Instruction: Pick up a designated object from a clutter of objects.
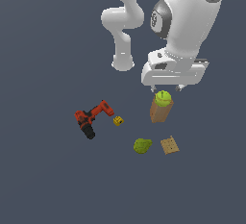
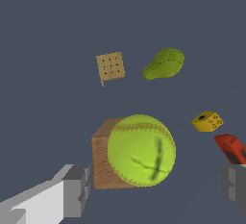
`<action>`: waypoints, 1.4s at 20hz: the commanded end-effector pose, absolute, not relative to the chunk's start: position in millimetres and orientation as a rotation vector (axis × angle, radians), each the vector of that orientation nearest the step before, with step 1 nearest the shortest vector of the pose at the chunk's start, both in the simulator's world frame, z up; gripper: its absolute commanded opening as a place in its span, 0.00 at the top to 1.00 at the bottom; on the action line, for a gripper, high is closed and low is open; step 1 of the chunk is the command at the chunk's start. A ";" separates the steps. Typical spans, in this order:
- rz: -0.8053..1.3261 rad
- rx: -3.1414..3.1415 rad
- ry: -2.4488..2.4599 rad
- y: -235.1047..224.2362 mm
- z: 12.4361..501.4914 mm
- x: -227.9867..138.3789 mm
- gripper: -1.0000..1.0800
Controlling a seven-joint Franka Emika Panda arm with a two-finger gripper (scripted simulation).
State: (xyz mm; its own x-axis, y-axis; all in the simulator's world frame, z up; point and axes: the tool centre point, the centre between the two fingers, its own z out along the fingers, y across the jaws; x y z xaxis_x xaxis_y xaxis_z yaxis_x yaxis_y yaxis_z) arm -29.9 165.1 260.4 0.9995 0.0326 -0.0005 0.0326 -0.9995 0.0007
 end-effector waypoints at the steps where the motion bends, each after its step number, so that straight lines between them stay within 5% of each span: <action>1: 0.000 3.141 0.047 167.6 259.3 -30.9 0.04; 21: 0.000 3.142 0.048 167.7 209.3 -31.3 0.04; 22: 0.000 3.142 0.048 167.7 209.3 -31.3 1.00; 28: 0.000 3.142 0.048 167.7 209.3 -31.3 1.00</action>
